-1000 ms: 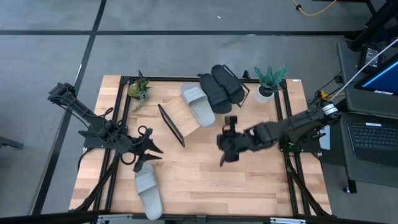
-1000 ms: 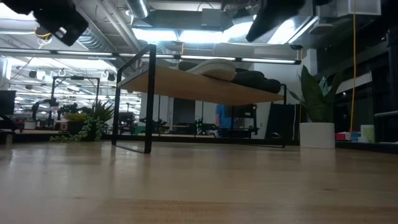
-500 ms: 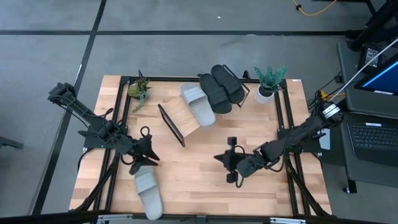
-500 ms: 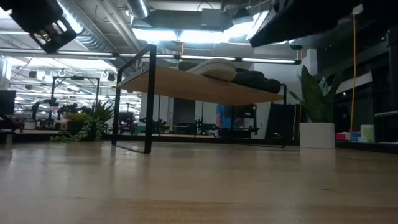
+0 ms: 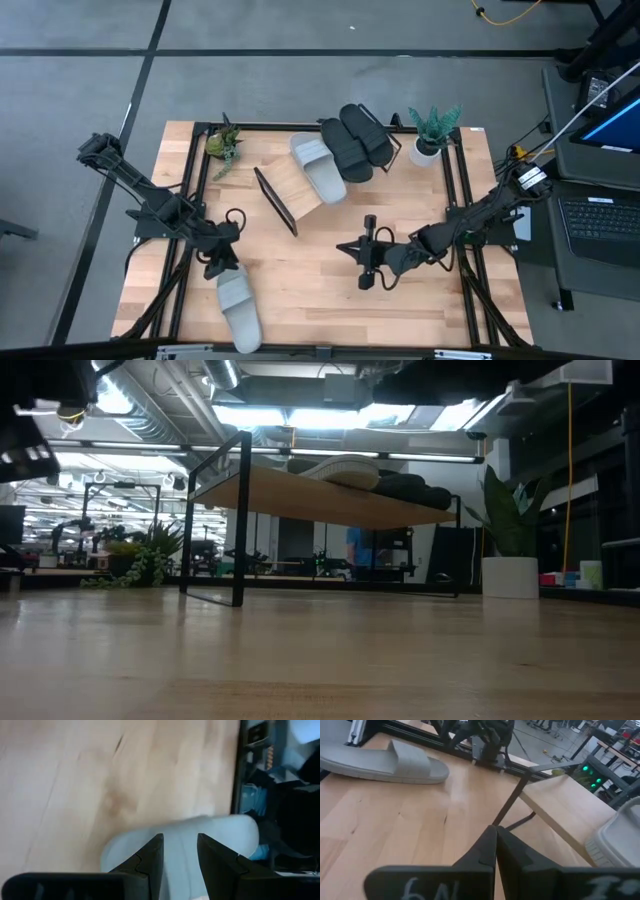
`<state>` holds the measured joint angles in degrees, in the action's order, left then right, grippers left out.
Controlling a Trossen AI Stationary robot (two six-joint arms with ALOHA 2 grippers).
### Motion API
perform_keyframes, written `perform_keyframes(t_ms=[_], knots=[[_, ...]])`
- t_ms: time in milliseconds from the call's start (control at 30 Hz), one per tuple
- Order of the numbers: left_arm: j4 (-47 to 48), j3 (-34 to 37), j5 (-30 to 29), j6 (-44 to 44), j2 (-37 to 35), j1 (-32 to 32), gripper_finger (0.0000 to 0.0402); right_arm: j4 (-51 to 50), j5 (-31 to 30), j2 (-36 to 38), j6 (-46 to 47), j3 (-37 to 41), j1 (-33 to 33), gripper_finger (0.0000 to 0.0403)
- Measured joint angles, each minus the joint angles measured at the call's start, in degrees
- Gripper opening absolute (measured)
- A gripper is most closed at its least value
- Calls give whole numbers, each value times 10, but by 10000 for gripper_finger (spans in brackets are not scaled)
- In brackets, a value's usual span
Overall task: Pick and place slides into the shelf
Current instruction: Put the gray slipper on the shelf
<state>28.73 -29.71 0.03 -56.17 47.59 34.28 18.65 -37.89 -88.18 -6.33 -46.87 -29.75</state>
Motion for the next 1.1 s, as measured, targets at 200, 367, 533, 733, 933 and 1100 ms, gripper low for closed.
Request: perform_keyframes(t_ms=[200, 367, 533, 733, 933, 1100], knots=[[21, 0, 29, -26, 0, 0, 110, 8, 0, 0, 1, 0, 11, 14], [26, 0, 29, -77, 4, 1, 110, 9, 0, 0, 1, 0, 18, 14], [20, 0, 28, -89, 29, 20, 110, 9, 2, 0, 2, 0, 18, 14], [10, 0, 35, -126, 68, 45, 110, 9, 20, 0, 2, 0, 18, 14], [-37, 0, 37, -128, 105, 63, 110, 11, 20, 0, 2, 0, 18, 14], [-45, 0, 40, -145, 137, 71, 110, 13, 20, 0, 3, 0, 18, 14]])
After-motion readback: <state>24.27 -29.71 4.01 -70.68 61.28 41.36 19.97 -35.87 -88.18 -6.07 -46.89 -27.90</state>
